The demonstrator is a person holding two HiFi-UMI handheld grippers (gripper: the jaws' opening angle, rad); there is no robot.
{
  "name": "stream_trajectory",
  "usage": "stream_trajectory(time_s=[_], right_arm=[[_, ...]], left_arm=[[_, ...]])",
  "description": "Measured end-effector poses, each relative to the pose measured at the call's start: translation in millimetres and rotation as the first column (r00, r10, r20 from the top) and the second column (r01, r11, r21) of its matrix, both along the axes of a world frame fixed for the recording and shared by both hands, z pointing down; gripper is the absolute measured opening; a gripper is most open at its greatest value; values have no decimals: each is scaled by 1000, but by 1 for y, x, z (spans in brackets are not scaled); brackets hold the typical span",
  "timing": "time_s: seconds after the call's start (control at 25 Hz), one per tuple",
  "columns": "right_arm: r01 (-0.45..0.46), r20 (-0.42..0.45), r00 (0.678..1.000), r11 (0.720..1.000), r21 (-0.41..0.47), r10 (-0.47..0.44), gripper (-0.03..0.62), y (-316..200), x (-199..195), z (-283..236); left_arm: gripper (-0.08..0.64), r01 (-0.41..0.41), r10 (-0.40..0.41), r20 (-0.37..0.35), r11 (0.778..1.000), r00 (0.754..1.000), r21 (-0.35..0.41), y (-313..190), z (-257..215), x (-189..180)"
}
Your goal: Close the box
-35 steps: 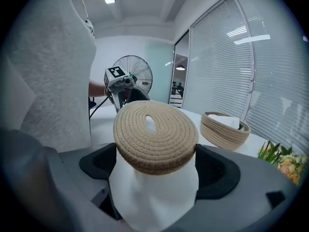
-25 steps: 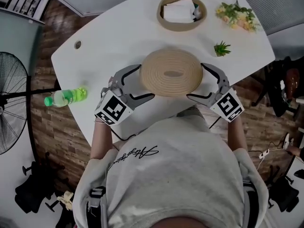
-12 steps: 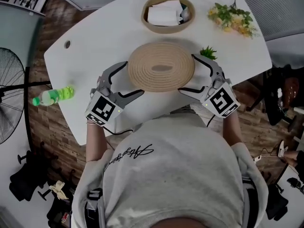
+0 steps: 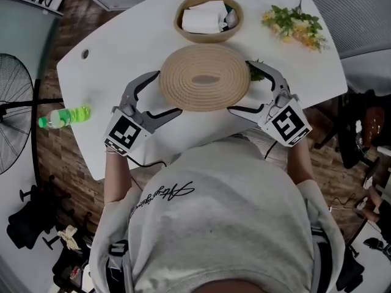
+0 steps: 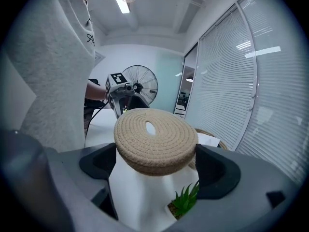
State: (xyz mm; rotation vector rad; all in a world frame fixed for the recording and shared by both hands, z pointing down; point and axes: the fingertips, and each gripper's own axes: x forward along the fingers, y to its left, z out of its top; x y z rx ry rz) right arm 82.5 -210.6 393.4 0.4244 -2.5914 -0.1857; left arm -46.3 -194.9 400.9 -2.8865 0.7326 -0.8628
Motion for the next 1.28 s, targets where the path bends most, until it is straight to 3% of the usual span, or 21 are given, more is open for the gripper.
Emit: stream_trajectory(time_s=[1.28], right_arm=[[83, 84, 992, 991, 103, -92, 518, -59, 36, -46]], left_arm=[[443, 84, -80, -40, 991, 996, 102, -51, -41, 40]])
